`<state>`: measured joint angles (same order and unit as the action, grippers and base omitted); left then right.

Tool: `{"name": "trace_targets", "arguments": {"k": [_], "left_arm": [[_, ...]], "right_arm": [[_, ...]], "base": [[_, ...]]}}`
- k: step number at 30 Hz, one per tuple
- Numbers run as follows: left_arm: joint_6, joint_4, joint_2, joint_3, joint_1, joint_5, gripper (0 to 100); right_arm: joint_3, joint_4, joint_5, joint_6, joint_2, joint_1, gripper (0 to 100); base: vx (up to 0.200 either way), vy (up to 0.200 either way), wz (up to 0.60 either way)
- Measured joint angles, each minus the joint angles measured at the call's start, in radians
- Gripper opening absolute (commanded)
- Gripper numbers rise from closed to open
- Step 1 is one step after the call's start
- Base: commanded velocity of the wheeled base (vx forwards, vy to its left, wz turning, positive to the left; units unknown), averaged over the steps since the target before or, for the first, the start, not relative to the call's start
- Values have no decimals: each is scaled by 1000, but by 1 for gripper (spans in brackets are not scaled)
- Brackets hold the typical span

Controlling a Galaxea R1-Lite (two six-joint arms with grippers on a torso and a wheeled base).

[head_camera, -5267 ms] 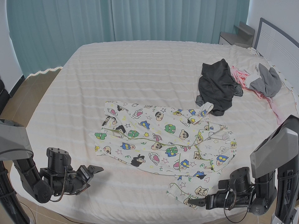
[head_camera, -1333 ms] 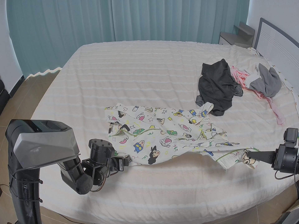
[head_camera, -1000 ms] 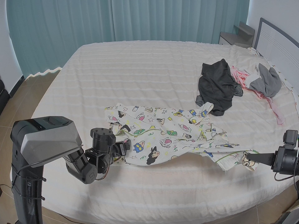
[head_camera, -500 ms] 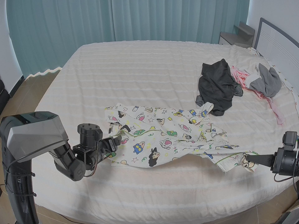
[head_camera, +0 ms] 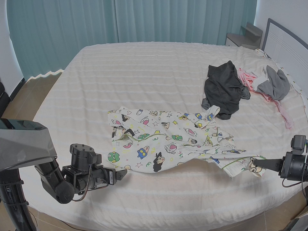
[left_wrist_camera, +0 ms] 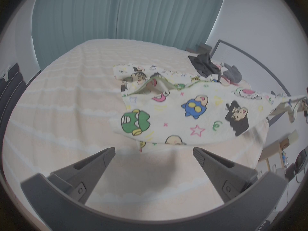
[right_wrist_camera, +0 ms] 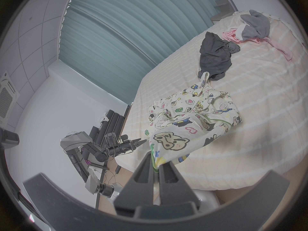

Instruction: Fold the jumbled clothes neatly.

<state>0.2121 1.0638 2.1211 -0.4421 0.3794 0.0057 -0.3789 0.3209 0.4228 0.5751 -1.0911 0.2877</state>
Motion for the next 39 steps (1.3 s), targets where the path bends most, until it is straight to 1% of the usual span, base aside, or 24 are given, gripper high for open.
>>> {"name": "trace_targets", "arguments": {"k": [2,4,8,15,18,25,26,32,39], "left_arm": [[-2,1,20,3,9,18,100],[-4,2,49,-10,22,55,100],[-8,1,99,-57,46,105,100],[-29,-2,162,-129,73,119,100],[-44,-3,184,-157,75,150,100],[-57,-4,207,-179,77,156,100],[-57,-5,210,-184,77,156,0],[-56,-4,222,-206,77,158,0],[-56,-3,224,-193,78,158,0]], "right_arm": [[-1,1,0,0,-1,0,0],[-1,1,0,0,-1,0,0],[-3,1,0,0,-1,0,0],[-5,1,0,0,-1,0,0],[-5,1,0,0,-1,0,0],[-7,1,0,0,0,0,0],[-7,1,0,0,0,0,0],[-4,1,0,0,0,0,0],[-5,1,-1,0,0,0,0]], "base": [[0,0,0],[0,0,0],[0,0,0],[0,0,0],[0,0,0],[0,0,0],[0,0,0],[0,0,0],[0,0,0]]}}
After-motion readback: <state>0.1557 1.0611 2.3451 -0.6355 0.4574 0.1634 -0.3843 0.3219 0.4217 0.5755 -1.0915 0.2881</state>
